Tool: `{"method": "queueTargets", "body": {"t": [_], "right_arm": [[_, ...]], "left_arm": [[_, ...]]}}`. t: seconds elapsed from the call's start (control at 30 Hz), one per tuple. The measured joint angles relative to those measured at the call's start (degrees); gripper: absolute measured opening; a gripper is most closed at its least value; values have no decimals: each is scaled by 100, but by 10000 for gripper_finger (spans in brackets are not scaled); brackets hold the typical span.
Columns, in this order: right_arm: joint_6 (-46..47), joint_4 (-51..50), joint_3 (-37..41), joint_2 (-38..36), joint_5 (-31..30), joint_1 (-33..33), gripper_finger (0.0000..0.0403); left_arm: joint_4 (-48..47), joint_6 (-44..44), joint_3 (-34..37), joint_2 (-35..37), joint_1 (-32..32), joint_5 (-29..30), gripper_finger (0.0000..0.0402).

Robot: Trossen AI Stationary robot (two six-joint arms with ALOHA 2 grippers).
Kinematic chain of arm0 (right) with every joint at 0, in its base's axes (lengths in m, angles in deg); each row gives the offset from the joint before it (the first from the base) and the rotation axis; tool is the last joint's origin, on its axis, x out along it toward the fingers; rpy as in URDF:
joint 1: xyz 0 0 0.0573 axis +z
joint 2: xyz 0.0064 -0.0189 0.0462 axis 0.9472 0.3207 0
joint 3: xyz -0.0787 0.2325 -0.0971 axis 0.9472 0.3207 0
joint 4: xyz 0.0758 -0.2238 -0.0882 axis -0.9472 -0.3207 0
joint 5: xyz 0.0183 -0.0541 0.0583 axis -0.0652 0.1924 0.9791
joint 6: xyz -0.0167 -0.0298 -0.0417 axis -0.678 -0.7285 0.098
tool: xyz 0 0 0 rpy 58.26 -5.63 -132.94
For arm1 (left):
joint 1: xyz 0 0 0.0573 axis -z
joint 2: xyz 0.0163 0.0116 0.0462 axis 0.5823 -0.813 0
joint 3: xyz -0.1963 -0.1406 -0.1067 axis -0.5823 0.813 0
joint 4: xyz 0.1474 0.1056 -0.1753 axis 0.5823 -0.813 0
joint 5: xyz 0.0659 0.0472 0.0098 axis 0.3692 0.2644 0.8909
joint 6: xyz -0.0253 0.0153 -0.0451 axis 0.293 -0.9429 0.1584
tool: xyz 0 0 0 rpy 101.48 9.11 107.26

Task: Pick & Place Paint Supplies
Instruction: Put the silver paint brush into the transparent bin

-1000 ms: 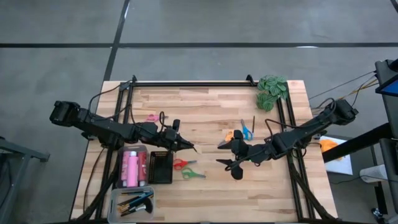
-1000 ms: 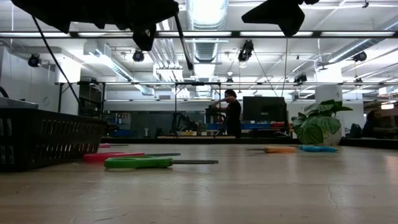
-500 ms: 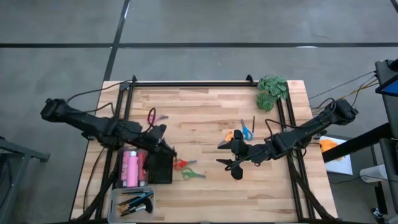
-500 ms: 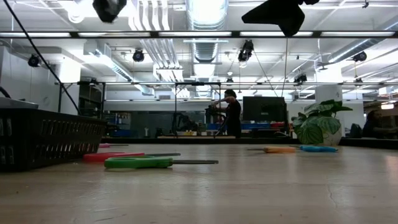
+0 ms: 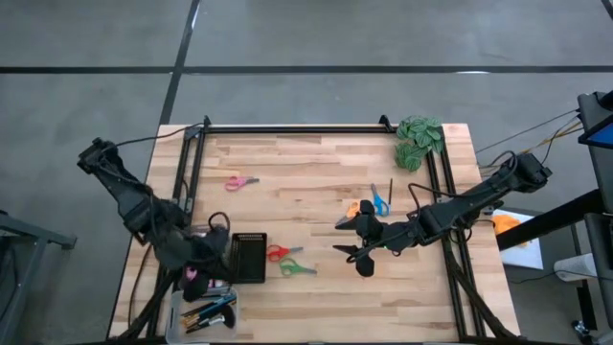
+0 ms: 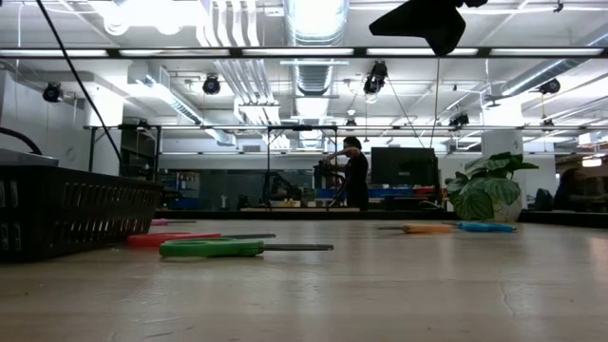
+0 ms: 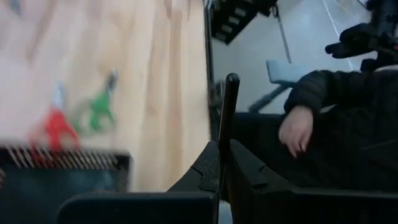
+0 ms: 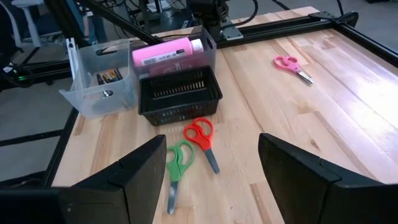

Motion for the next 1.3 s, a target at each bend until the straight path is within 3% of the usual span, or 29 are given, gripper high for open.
{"method": "queueTargets", "body": {"t": [0.17,0.3,0.57,1.0,1.3], "right_arm": [[1,0,0,0,0,0,253],[0,0,0,0,0,0,253],[0,0,0,2,0,0,253],[1,-2,0,2,0,0,253],[0,-2,0,2,0,0,253]], "left_arm": [[-289,1618,-23,-372,403,-371,5],[-761,2656,-11,-776,507,-1110,5],[-1600,3284,24,-1562,517,-2567,5],[-1479,2978,70,-2493,517,-2554,5],[-1483,3048,70,-2640,515,-2551,15]]}}
